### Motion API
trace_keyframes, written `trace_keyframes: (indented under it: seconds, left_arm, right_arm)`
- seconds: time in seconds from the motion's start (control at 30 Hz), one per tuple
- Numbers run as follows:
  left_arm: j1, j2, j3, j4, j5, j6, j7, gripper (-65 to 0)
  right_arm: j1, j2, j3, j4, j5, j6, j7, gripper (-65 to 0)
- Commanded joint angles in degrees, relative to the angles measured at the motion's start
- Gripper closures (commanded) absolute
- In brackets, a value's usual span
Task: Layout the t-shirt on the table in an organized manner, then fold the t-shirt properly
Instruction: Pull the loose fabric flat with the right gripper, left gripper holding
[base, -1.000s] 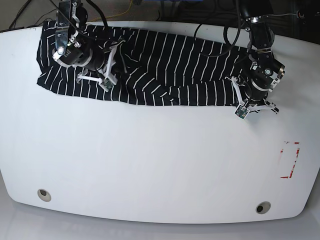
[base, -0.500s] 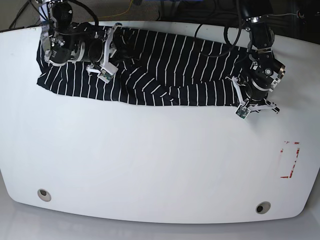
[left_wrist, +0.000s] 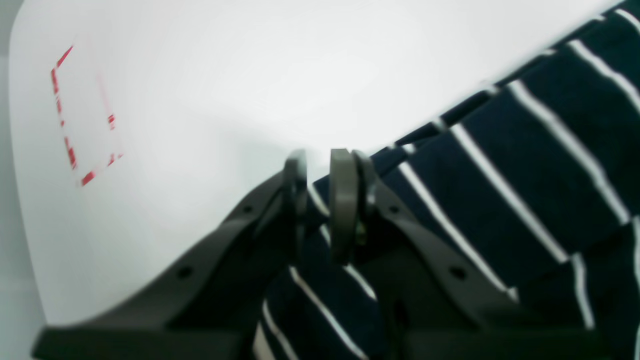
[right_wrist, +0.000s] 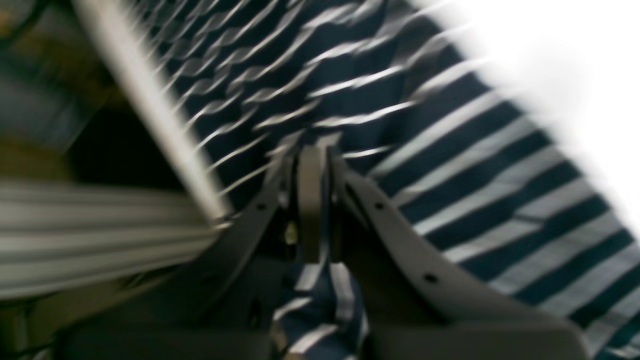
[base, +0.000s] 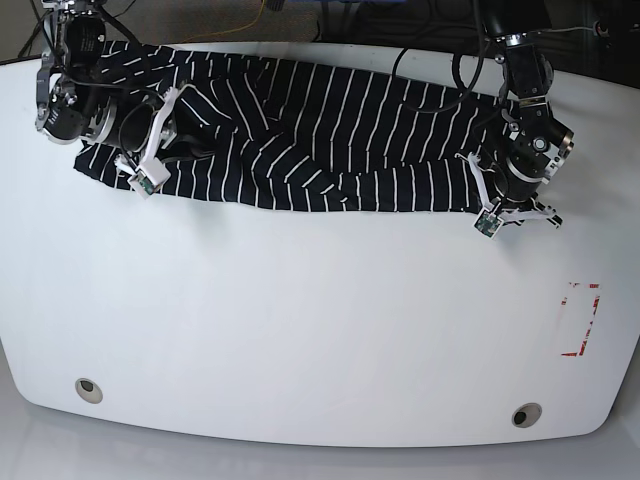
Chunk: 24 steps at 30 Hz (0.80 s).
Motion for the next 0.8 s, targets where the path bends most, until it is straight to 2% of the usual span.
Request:
trace_keyframes:
  seconds: [0.0,0.1,0.23,0.4,0.6,0.7,0.77]
  left_arm:
    - [-0.59,-0.33,0.06,0.94,-0.47,0.38,-1.19,-6.1]
    - [-0.59,-0.33,0.06,0.94,-0.47,0.38,-1.19,-6.1]
    - [-0.59,-0.33,0.06,0.94,-0.47,0.38,-1.19,-6.1]
    - [-0.59,-0.24,0.06,0.94,-0.47,0.38,-1.19,-6.1]
    - [-0.59,-0.33,0.06,0.94,-0.47,0.38,-1.19,-6.1]
    - [-0.59,-0.33,0.06,0.94,-0.47,0.38,-1.19,-6.1]
    - [-0.59,-0.33,0.06,0.94,-0.47,0.38,-1.19,-6.1]
  right_arm:
    - [1.58,-2.36,0.86,0.77,-4.55,0.17,0.91,-2.6]
    - [3.16,-5.35,-0.10,0.59,-12.11,0.17,0.91,-2.6]
    - [3.78,-12.03,-0.81,0.59,-25.39,0.17,1.43,-2.6]
    - [3.86,-18.18,-1.69,0.59,-36.99,0.17,3.11,-2.6]
    - [1.67,-19.59,-7.23,0.85,-43.93,0.17,3.98,-2.6]
    - [0.17,-19.24,-8.98,1.03,-42.97,0.17,3.98,-2.5]
    - [-1.06,-17.74,-9.07,1.47,-41.30,0.17,3.90,-2.5]
